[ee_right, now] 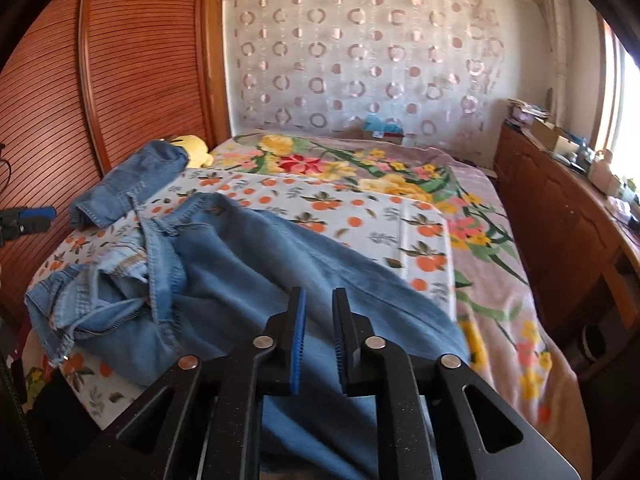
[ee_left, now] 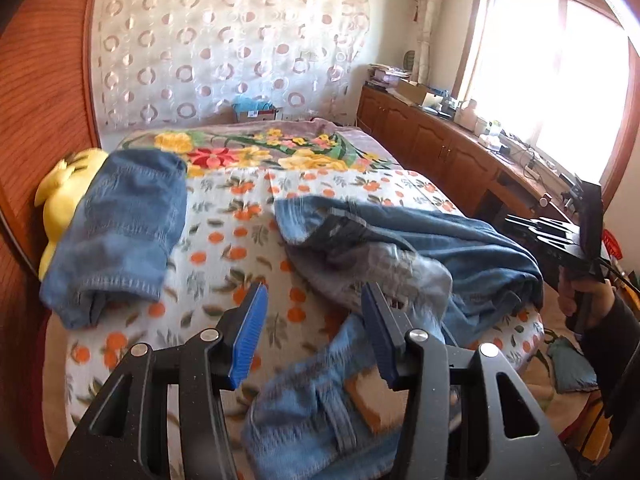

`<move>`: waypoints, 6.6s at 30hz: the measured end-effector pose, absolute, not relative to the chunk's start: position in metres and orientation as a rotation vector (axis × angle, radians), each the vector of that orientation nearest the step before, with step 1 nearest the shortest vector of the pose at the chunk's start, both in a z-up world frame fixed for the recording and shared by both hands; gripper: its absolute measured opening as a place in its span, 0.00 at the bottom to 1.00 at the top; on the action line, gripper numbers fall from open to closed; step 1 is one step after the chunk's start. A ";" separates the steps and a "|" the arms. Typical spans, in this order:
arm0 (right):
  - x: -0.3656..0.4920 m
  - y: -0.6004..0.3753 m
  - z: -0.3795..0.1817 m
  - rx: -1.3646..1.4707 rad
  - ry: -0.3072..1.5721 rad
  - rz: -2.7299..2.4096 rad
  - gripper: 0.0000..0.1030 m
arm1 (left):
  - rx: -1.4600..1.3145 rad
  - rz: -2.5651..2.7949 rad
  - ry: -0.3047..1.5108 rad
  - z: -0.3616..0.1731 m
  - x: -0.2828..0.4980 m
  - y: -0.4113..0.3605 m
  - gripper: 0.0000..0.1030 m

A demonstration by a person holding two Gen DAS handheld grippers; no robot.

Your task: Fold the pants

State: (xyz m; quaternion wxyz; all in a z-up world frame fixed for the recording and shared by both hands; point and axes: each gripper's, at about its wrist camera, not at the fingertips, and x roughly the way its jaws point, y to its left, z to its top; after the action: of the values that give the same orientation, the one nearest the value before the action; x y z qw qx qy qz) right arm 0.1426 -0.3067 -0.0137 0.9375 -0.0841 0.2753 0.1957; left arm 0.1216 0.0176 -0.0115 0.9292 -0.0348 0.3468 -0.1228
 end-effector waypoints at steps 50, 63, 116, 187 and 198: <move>0.209 -0.271 -0.060 -0.059 0.731 0.457 0.06 | 0.093 -0.277 0.889 -0.078 0.323 -0.023 0.14; 0.182 -0.264 0.100 -0.183 0.341 0.379 0.05 | -0.038 -0.223 0.464 0.081 0.238 0.025 0.10; 0.139 -0.245 -0.028 -0.098 0.603 0.309 0.40 | 0.049 -0.214 0.712 -0.028 0.164 0.024 0.41; 0.125 -0.264 -0.014 -0.052 0.564 0.253 0.29 | 0.062 -0.290 0.743 -0.031 0.145 -0.033 0.09; 0.094 -0.279 -0.048 -0.006 0.634 0.315 0.39 | 0.009 -0.231 0.800 -0.052 0.184 -0.015 0.11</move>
State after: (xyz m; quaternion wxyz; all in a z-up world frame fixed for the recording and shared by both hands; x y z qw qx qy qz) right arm 0.0941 -0.2788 -0.0483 0.9380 -0.0027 0.3104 0.1543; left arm 0.1841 -0.0149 -0.0516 0.9146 0.0043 0.3885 -0.1123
